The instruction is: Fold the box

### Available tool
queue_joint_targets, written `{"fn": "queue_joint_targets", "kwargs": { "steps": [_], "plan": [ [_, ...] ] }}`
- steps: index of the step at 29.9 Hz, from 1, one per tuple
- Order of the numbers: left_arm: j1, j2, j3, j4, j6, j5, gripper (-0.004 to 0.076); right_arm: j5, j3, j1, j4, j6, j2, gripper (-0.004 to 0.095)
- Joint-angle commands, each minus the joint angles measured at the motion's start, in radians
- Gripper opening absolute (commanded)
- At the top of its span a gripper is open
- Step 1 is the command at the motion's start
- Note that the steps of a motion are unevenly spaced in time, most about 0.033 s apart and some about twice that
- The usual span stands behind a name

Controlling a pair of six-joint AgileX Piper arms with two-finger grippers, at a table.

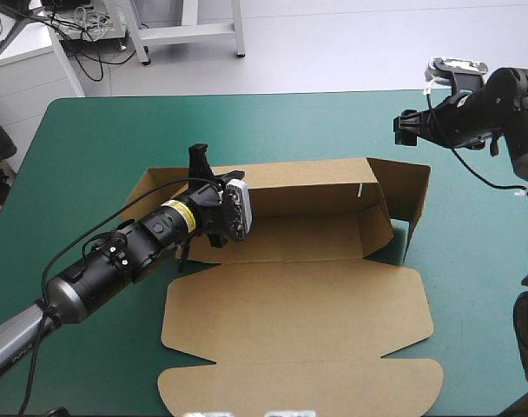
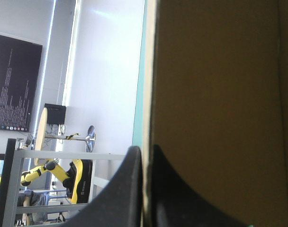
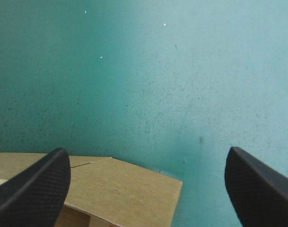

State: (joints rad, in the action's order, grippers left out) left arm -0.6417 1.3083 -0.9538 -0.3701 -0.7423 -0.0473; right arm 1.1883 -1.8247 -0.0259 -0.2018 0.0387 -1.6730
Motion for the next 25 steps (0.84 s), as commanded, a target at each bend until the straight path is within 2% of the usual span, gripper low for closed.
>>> {"fn": "queue_joint_targets", "kwargs": {
  "steps": [1,10,19,25],
  "plan": [
    [0.002,-0.035,-0.079,0.012,0.024,0.009,-0.0003,-0.037,-0.038,0.009,-0.011,0.003,0.024,0.0809],
    [0.002,-0.022,-0.106,0.01,0.021,-0.086,0.0015,-0.063,-0.042,0.009,-0.009,0.009,0.012,0.0809],
    [0.002,-0.017,-0.106,0.01,0.021,-0.071,0.0015,-0.083,-0.042,0.009,-0.009,0.009,-0.039,0.0809],
    [0.002,-0.016,-0.106,0.012,0.024,-0.073,0.0015,-0.09,-0.043,0.009,-0.057,0.013,-0.095,0.0809]
  ]
}}
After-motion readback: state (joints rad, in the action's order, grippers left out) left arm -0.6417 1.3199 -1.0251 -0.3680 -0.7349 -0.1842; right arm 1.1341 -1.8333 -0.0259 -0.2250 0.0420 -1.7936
